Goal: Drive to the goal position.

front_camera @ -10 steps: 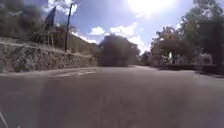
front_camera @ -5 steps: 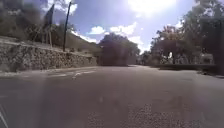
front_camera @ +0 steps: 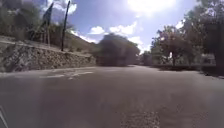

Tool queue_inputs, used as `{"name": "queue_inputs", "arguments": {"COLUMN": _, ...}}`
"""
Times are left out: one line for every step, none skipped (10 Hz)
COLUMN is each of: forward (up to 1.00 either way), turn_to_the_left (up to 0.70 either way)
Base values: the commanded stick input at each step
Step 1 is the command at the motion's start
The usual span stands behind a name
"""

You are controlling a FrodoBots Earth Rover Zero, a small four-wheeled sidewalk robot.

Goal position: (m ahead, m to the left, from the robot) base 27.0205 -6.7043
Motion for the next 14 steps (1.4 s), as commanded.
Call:
{"name": "queue_inputs", "arguments": {"forward": 0.5, "turn_to_the_left": 0.0}}
{"name": "queue_inputs", "arguments": {"forward": 0.5, "turn_to_the_left": 0.0}}
{"name": "queue_inputs", "arguments": {"forward": 0.5, "turn_to_the_left": 0.0}}
{"name": "queue_inputs", "arguments": {"forward": 0.5, "turn_to_the_left": 0.0}}
{"name": "queue_inputs", "arguments": {"forward": 0.5, "turn_to_the_left": 0.0}}
{"name": "queue_inputs", "arguments": {"forward": 0.5, "turn_to_the_left": 0.0}}
{"name": "queue_inputs", "arguments": {"forward": 0.5, "turn_to_the_left": 0.0}}
{"name": "queue_inputs", "arguments": {"forward": 0.5, "turn_to_the_left": 0.0}}
{"name": "queue_inputs", "arguments": {"forward": 0.5, "turn_to_the_left": 0.0}}
{"name": "queue_inputs", "arguments": {"forward": 0.5, "turn_to_the_left": 0.0}}
{"name": "queue_inputs", "arguments": {"forward": 0.5, "turn_to_the_left": 0.0}}
{"name": "queue_inputs", "arguments": {"forward": 0.5, "turn_to_the_left": 0.0}}
{"name": "queue_inputs", "arguments": {"forward": 0.5, "turn_to_the_left": -0.5}}
{"name": "queue_inputs", "arguments": {"forward": 0.5, "turn_to_the_left": -0.5}}
